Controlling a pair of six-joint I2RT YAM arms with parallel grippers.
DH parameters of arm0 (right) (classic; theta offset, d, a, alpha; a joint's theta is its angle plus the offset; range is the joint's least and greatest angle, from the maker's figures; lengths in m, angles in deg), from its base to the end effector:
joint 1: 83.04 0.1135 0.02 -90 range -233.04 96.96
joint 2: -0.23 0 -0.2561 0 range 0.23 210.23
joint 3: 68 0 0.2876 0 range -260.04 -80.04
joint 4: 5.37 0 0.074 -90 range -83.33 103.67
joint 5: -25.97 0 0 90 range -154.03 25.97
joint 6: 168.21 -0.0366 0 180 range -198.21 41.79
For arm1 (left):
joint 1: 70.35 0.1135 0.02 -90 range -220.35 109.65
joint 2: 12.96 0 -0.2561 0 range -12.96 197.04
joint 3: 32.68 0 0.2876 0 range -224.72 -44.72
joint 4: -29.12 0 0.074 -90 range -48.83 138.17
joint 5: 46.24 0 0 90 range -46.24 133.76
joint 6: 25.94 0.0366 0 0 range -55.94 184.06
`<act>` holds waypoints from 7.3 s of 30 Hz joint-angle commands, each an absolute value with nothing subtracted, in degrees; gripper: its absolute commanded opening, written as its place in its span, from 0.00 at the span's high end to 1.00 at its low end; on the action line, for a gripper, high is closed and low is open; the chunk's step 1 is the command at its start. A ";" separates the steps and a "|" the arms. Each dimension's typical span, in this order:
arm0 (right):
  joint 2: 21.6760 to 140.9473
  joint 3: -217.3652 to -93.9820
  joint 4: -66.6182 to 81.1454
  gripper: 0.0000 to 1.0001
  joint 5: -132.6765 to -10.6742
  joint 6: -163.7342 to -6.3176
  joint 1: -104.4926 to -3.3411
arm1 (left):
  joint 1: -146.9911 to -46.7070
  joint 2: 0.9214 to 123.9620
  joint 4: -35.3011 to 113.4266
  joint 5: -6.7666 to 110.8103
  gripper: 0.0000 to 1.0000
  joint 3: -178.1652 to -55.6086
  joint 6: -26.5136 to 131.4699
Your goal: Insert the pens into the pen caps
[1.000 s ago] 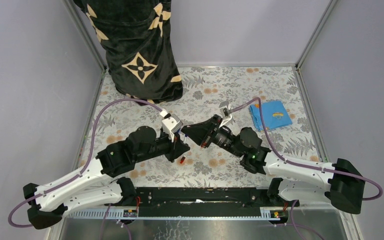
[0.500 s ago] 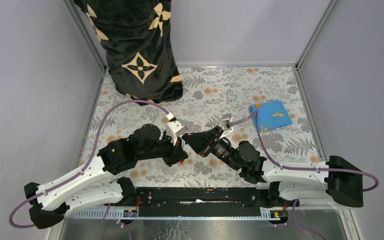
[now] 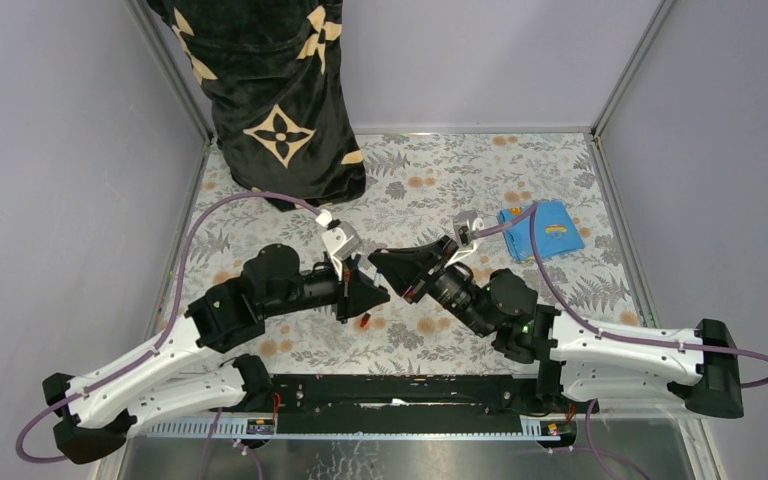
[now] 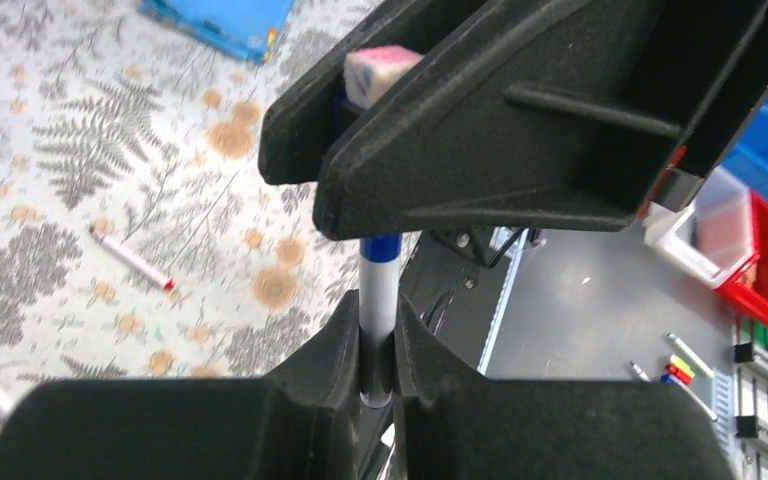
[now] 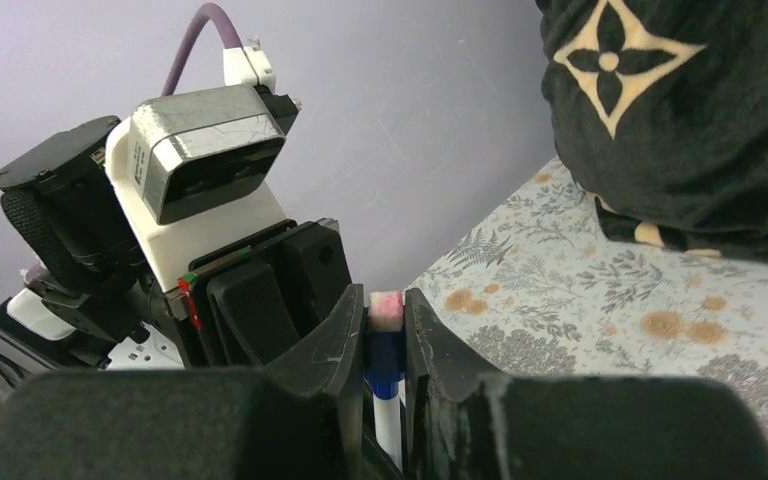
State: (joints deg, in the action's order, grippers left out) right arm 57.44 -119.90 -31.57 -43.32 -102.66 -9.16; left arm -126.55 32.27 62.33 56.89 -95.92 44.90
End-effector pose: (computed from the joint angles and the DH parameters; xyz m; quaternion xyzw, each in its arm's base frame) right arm 0.0871 0.2546 0.3408 -0.0988 0.5687 0.5463 0.6069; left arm 0.1149 -0.1866 0.3555 0.3165 0.7263 -0.4407 0.4220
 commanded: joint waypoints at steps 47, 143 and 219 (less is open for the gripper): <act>47.30 -131.17 -19.74 0.50 -45.49 -91.78 -5.52 | -124.94 30.18 41.08 67.96 1.00 -93.17 43.76; 50.56 -114.12 26.01 0.39 -56.58 -114.77 -20.34 | -101.96 78.64 73.34 34.33 0.97 -101.03 57.11; 65.56 -125.61 23.79 0.38 -53.03 -125.95 -38.70 | -99.35 29.52 70.91 34.77 0.56 -89.77 47.52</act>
State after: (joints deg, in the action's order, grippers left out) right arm 70.60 -127.61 26.77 -49.27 -122.68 -33.99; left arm -99.80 31.68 74.09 39.25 -90.21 48.55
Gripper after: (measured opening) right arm 0.626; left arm 0.436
